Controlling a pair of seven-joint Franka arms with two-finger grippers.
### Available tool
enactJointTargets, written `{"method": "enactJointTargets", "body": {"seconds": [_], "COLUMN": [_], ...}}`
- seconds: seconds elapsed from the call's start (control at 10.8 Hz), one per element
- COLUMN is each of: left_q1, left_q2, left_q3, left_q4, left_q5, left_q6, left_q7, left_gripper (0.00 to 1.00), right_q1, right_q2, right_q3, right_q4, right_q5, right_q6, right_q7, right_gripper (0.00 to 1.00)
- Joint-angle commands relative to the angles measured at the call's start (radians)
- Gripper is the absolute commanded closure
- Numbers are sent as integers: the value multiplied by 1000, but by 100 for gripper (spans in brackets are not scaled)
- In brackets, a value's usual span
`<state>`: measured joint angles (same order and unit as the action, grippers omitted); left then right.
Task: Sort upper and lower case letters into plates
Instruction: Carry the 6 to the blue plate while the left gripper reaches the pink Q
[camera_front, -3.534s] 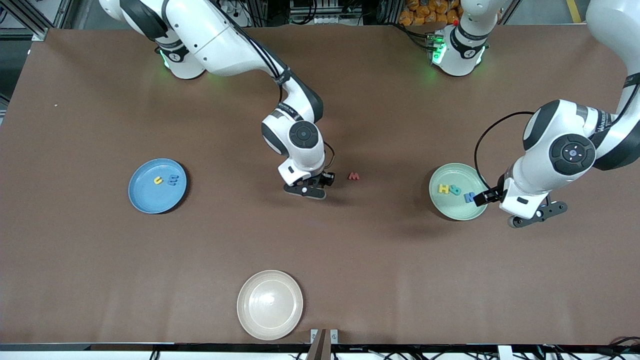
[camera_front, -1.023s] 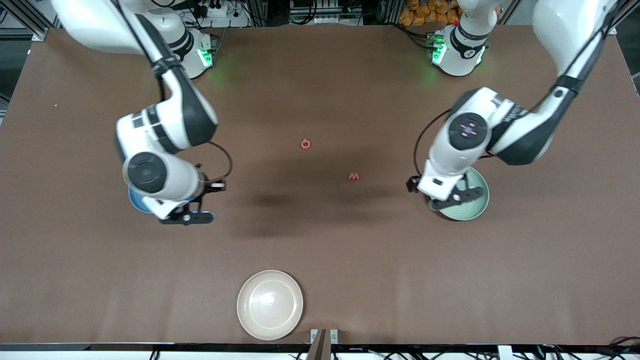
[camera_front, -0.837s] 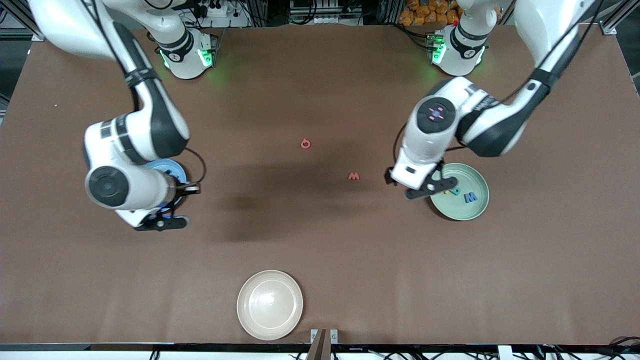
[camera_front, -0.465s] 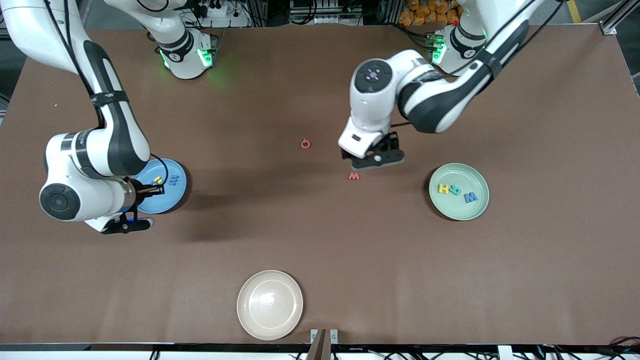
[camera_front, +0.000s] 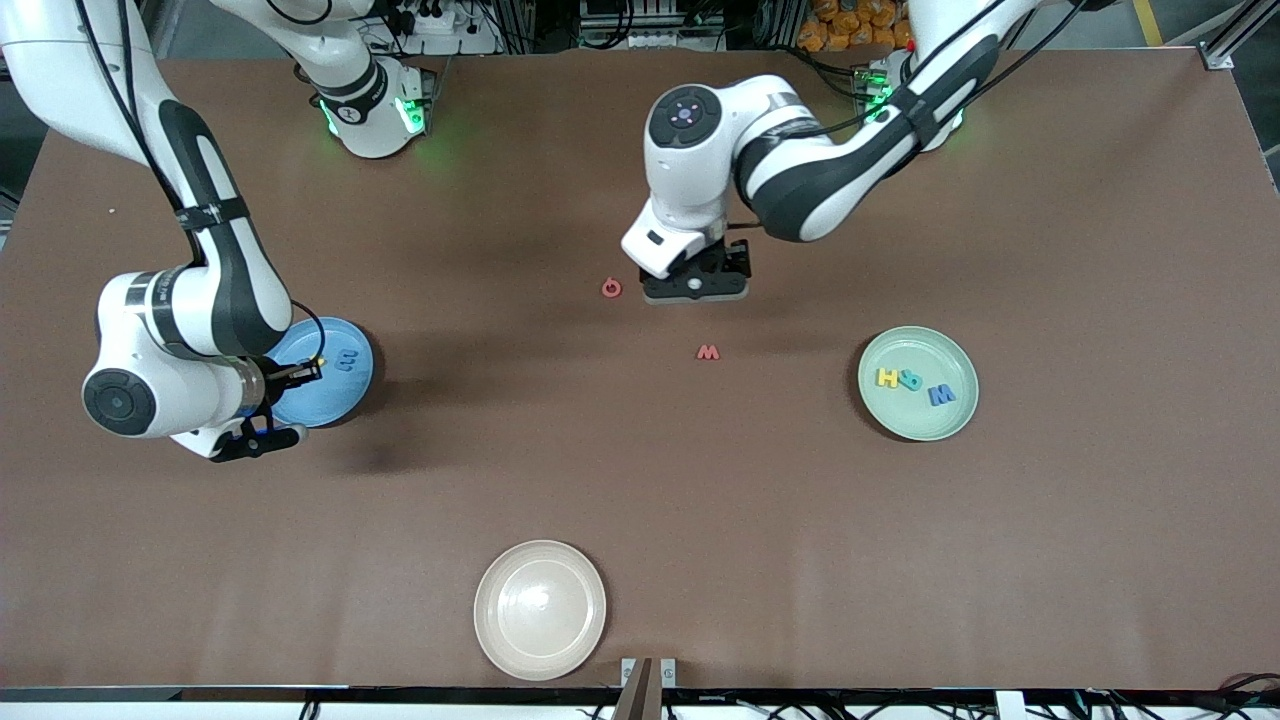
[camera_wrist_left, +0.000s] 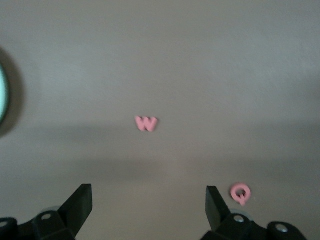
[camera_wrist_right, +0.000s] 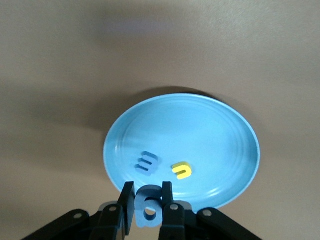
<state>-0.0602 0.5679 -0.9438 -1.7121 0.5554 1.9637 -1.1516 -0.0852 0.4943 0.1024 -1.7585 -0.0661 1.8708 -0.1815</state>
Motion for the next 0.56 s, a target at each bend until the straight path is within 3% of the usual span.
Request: {"method": "enactJointTargets", "body": {"seconds": [0.0, 0.09, 0.19, 0.37, 0.46], "left_q1": [-273, -409, -512, -631, -645], "left_q2": [79, 81, 108, 159, 176], "left_q3": [198, 355, 437, 552, 566], "left_q4": [159, 186, 212, 261, 259], "left_q5": [12, -33, -64, -122, -171], "left_q6": [-26, -25, -14, -6, 23], "left_q7": [18, 20, 20, 21, 9], "left_gripper": [0, 0, 0, 0, 0], "right_q1": [-24, -24, -24, -22, -22], "right_q2": [-27, -17, -10, -8, -8], "right_q3": [8, 7, 7, 3, 2], "right_q4": [-99, -104, -105, -128, -128], "right_q5": [11, 9, 9, 9, 6], "right_q6": [83, 85, 85, 96, 97], "right_q7": [-36, -38, -38, -38, -38], "right_gripper": [85, 81, 79, 67, 59]}}
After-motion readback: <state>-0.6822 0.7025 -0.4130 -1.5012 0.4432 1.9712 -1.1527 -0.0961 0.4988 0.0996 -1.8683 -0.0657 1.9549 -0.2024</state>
